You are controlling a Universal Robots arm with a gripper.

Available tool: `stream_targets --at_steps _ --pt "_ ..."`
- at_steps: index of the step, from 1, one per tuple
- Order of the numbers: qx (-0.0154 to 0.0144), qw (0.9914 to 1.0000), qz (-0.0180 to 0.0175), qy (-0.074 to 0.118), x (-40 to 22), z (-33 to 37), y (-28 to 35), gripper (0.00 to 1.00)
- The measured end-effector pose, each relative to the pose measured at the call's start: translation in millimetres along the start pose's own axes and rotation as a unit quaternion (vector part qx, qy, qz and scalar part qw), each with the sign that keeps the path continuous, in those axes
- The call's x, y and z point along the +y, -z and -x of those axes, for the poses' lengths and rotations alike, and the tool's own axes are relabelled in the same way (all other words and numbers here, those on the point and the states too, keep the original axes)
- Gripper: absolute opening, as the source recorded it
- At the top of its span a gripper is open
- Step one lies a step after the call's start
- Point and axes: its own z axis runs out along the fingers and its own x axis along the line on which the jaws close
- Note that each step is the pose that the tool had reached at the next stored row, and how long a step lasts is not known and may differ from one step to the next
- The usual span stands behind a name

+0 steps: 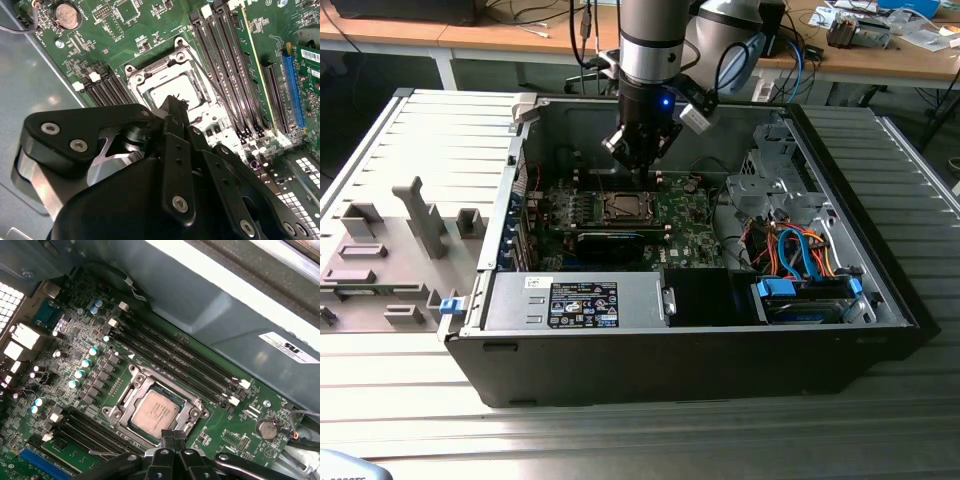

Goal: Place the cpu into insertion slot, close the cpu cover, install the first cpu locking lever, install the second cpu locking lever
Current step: 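Install the first cpu locking lever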

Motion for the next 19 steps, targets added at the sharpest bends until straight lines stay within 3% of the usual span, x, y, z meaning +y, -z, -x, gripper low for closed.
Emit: stream_targets --at_steps 19 --pt "-0.0003 0.99943 0.0001 0.034 0.0 0.0 0.0 0.11"
